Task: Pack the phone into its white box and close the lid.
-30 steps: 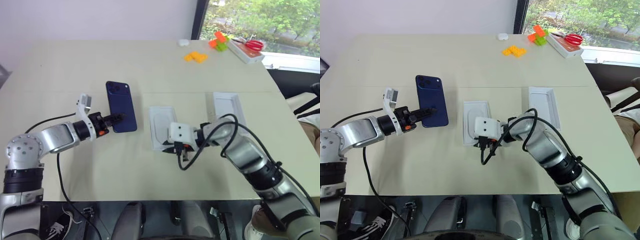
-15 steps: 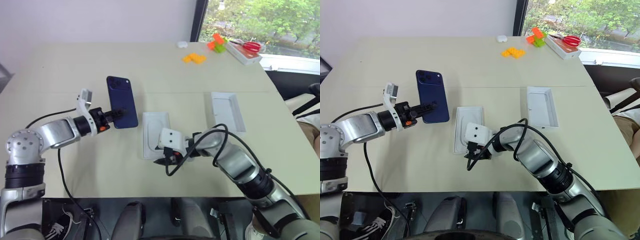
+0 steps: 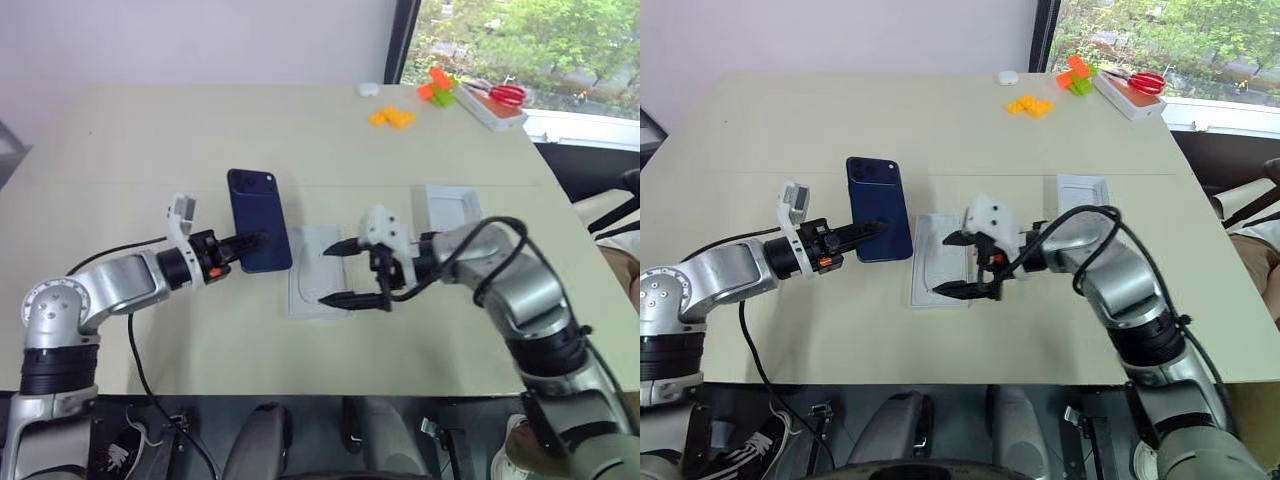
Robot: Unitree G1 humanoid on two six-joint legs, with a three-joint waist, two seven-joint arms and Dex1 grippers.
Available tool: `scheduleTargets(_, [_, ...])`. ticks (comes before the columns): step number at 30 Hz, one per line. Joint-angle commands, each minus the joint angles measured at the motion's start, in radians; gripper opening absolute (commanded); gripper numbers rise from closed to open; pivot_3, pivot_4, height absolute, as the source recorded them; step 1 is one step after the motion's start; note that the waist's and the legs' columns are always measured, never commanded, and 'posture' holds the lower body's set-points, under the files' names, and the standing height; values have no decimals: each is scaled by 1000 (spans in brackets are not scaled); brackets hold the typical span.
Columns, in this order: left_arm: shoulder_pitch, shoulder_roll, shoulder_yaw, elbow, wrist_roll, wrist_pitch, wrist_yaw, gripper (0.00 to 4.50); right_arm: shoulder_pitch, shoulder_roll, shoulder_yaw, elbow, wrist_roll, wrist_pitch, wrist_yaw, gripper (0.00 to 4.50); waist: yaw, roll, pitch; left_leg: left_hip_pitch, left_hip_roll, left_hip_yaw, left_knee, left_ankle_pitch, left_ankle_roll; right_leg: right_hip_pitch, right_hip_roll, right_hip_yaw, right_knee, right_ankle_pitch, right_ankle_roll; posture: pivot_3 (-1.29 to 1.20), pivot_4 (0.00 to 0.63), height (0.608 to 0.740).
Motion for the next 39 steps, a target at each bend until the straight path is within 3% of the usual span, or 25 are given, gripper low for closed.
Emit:
scheduleTargets(1, [20, -43, -73, -51, -32, 7, 35, 0, 24, -41, -10, 47, 4, -79, 27, 4432, 0, 0, 0, 0, 0, 0, 0, 0, 0, 0, 0, 0, 0, 0, 0, 0, 150, 740])
scheduleTargets(5, [45, -79, -132, -58, -32, 6, 75, 0, 37, -62, 1, 64, 1, -107, 22, 4432, -4, 0, 0, 0, 0, 0, 0, 0, 0, -1, -1, 1, 0, 0, 0, 0, 150, 740])
scheduleTargets(12, [-2, -59, -205, -5, -32, 31, 89, 0, 51, -65, 13, 60, -3, -122, 0, 4432, 0, 0, 0, 0, 2, 0, 1, 2, -3, 0, 3, 1, 1, 0, -1, 0, 150, 740])
scheduleTargets(24, [-45, -120, -224, 34, -32, -6, 130, 0, 64, -63, 23, 48, -8, -153, -36, 4432, -1, 0, 0, 2, 2, -1, 2, 2, -3, 3, 4, 1, 0, 0, -1, 0, 150, 740])
scheduleTargets(33, [-59, -127, -229, 26, -32, 1, 150, 4188, 54, -54, 32, 67, -17, -171, -48, 4487, 0, 0, 0, 2, 3, -1, 5, 2, -3, 4, 5, 1, 1, 1, -1, 0, 150, 740])
scheduleTargets(34, [-63, -125, -227, 25, -32, 1, 152, 4420, 52, -52, 32, 69, -17, -171, -51, 4487, -1, 0, 0, 2, 3, -1, 6, 2, -2, 5, 5, 1, 1, 1, -1, 0, 150, 740])
scheduleTargets(39, [-128, -47, -234, 27, -32, 66, 113, 4420, 41, -36, 31, 84, -12, -171, -61, 4487, -1, 0, 0, 2, 4, -1, 12, 1, -1, 7, 8, 1, 1, 2, -4, 0, 150, 740])
